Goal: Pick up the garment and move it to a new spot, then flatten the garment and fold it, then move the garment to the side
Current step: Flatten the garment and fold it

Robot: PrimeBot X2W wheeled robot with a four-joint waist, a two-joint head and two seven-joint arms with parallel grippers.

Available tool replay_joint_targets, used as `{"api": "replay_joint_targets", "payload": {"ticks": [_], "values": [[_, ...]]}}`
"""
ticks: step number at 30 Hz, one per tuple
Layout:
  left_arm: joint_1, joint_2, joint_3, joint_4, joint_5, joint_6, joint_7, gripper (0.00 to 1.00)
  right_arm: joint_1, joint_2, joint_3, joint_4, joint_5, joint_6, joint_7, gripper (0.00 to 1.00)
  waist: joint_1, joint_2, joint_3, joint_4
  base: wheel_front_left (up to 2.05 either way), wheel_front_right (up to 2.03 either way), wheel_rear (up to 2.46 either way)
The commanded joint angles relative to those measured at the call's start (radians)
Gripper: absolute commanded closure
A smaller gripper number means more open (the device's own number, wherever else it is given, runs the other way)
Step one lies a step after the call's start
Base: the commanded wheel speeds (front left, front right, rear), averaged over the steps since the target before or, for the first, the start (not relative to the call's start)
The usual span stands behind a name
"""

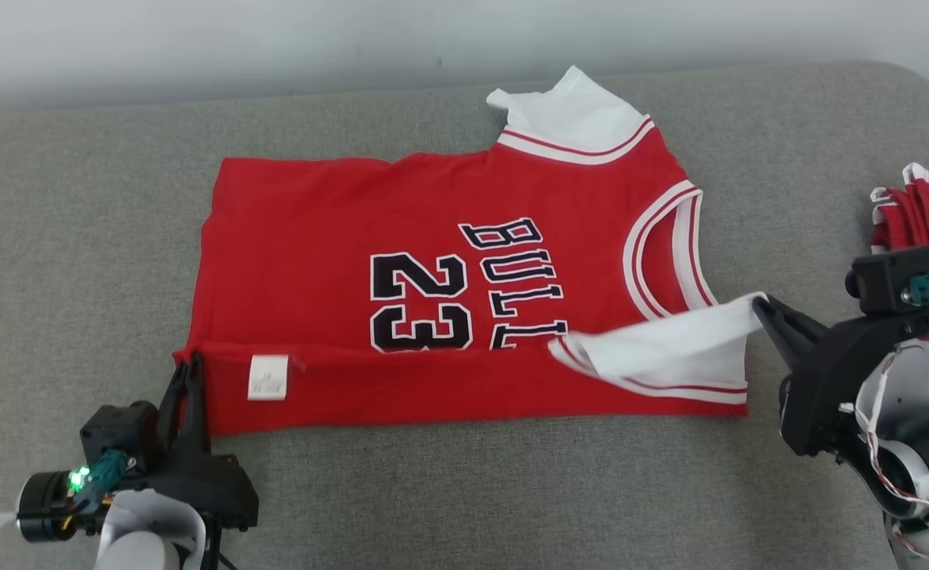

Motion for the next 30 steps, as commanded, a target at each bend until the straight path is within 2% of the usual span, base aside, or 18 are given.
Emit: {"api": "replay_joint_targets", "payload": {"ticks": [1, 11, 19, 20, 21, 23, 30], "values": [[-0.018, 0.003, 0.0, 0.013, 0.013, 0.002, -0.004, 1.0, -0.018, 0.001, 0.008, 0.013, -0.008, 0.0, -0.016, 1.0, -0.0002, -0.0001, 0.011, 0.001, 0.0, 0.0, 0.0], [-0.083, 0.013, -0.008, 0.12, 0.007, -0.001, -0.045, 1.0, -0.118, -0.04, 0.069, 0.117, -0.038, 0.0, -0.152, 1.0, -0.0002, -0.0001, 0.032, -0.004, 0.0, 0.0, 0.0], [-0.111, 0.019, -0.019, 0.167, 0.007, 0.003, -0.063, 1.0, -0.172, -0.06, 0.123, 0.178, -0.041, 0.0, -0.195, 1.0, -0.0002, -0.0001, 0.051, 0.001, 0.0, 0.0, 0.0], [-0.117, 0.019, -0.017, 0.169, 0.008, 0.009, -0.069, 0.58, -0.181, -0.057, 0.125, 0.187, -0.042, 0.0, -0.201, 1.0, -0.0002, -0.0001, 0.052, 0.003, 0.0, 0.0, 0.0], [-0.121, 0.018, -0.014, 0.173, 0.006, 0.012, -0.074, 0.0, -0.191, -0.051, 0.124, 0.193, -0.045, 0.0, -0.212, 0.99, -0.0002, -0.0001, 0.054, 0.005, 0.0, 0.0, 0.0], [-0.124, 0.016, -0.016, 0.181, 0.004, 0.016, -0.08, 0.0, -0.2, -0.036, 0.113, 0.212, -0.048, 0.0, -0.231, 0.0, -0.0002, -0.0001, 0.057, 0.01, 0.0, 0.0, 0.0], [-0.115, 0.017, -0.026, 0.202, 0.003, 0.017, -0.098, 0.0, -0.224, 0.003, 0.088, 0.243, -0.068, 0.0, -0.257, 0.0, -0.0002, -0.0001, 0.051, 0.026, 0.0, 0.0, 0.0]]}}
